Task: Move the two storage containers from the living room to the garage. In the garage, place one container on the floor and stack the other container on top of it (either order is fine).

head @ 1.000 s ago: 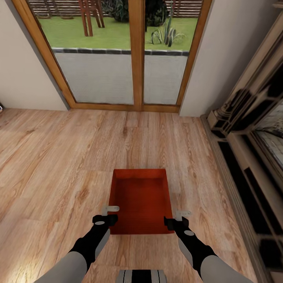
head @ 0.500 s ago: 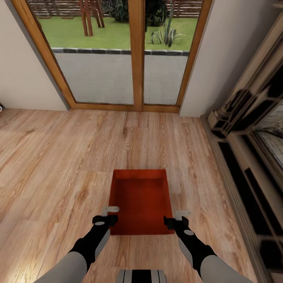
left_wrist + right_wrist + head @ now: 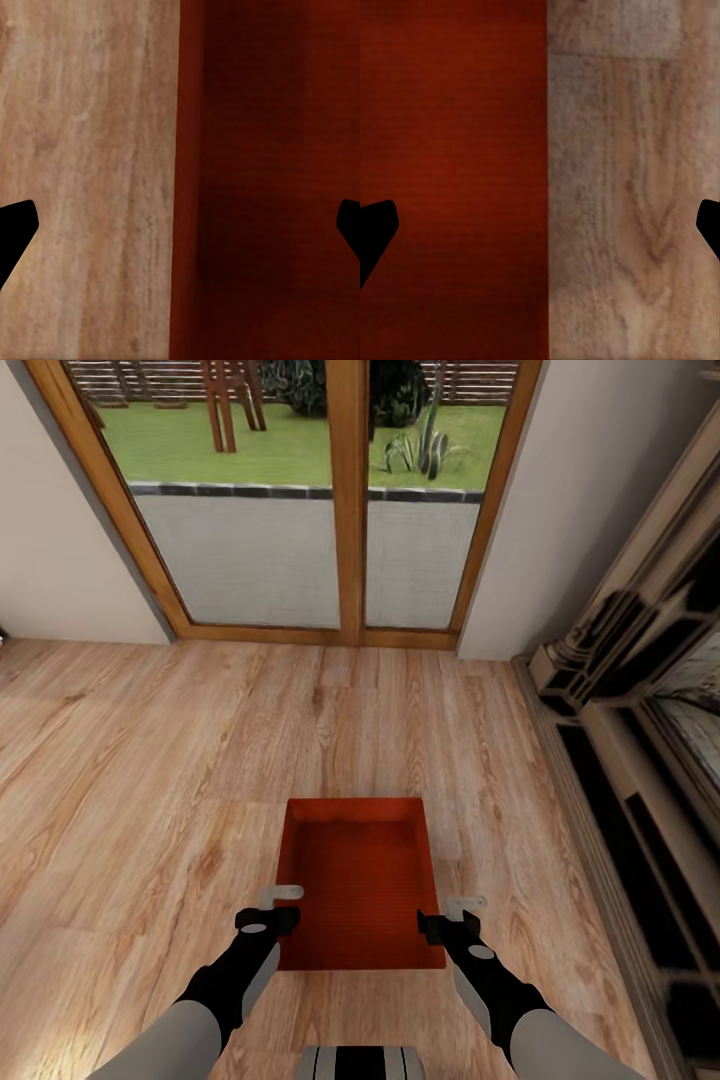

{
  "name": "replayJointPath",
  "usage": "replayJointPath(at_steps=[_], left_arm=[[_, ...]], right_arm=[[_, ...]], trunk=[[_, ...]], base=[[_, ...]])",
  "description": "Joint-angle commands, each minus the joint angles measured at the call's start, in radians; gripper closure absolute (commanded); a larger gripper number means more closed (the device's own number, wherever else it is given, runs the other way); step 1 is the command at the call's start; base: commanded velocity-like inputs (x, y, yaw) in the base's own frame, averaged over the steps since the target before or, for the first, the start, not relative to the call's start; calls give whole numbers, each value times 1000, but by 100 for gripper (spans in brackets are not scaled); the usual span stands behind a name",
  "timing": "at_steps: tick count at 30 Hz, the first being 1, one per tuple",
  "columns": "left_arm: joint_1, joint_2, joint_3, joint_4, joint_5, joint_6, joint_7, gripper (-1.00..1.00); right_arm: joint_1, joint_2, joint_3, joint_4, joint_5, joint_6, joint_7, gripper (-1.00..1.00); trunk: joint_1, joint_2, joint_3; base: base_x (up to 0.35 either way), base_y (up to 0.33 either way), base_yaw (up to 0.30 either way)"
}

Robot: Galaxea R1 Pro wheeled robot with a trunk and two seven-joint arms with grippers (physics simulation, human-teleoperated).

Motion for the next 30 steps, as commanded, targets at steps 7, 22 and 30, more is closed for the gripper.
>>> replayJointPath(at_steps=[7, 22, 30], left_arm=[[-1, 0, -9, -5, 7, 6, 9, -100], [0, 1, -6, -9, 7, 6, 10, -100], [-1, 1, -6, -6, 7, 6, 10, -100]], right_arm=[[-1, 0, 6, 1, -2, -3, -7, -100], [-1, -2, 6, 3, -2, -3, -7, -100], [-1, -4, 6, 7, -2, -3, -7, -100]], trunk=[[0, 0, -1], [27, -49, -22], [46, -84, -38]], base=[[0, 0, 0], [0, 0, 0], [0, 0, 0]])
